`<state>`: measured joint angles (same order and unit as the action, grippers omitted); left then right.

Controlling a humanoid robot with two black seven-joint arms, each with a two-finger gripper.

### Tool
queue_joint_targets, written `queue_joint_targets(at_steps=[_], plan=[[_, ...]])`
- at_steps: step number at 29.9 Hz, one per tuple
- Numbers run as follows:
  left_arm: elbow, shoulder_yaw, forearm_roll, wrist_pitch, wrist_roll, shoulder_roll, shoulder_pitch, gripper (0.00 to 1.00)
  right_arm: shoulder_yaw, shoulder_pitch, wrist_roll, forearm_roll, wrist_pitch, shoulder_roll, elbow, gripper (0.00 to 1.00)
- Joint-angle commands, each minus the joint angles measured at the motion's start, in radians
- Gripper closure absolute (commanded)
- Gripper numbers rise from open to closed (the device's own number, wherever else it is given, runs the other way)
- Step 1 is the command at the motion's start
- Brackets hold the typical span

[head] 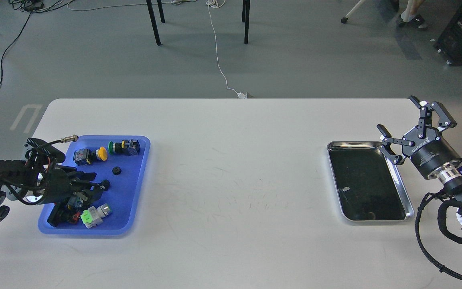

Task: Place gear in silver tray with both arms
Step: 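Lower the left gripper and grasp a small black gear in the blue tray, then lift the black gear and carry it toward the table centre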

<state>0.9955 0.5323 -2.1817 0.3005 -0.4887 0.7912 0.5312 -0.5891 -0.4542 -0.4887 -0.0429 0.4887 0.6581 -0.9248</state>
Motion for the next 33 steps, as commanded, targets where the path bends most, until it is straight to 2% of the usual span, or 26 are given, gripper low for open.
queue_joint_targets(at_steps=[1,6,11,16,19,28,33], plan=[[-0.017,0.000,0.000,-0.004,0.000,-0.010,0.000,0.49,0.000,-0.001,0.000,0.000,0.000,0.000,-0.002,0.01],[-0.018,-0.014,0.000,-0.006,0.000,-0.015,0.001,0.50,-0.012,-0.001,0.000,0.000,0.000,0.002,0.001,0.01],[-0.020,-0.026,0.000,-0.007,0.000,-0.017,0.004,0.64,-0.015,-0.001,0.000,0.000,0.000,0.002,0.001,0.01],[-0.020,-0.028,0.000,-0.007,0.000,-0.017,0.006,0.82,-0.017,-0.003,0.000,0.000,0.000,0.002,0.001,0.01],[-0.020,-0.028,0.000,-0.009,0.000,-0.018,0.006,0.87,-0.017,-0.001,0.000,0.000,0.000,0.002,0.001,0.01],[0.009,-0.023,0.000,-0.011,0.000,-0.017,0.042,0.88,-0.024,-0.003,0.000,0.000,0.000,0.002,0.003,0.01],[0.167,-0.023,0.000,-0.003,0.000,0.040,0.113,0.87,-0.028,-0.001,0.000,0.000,0.000,0.002,0.006,0.01]])
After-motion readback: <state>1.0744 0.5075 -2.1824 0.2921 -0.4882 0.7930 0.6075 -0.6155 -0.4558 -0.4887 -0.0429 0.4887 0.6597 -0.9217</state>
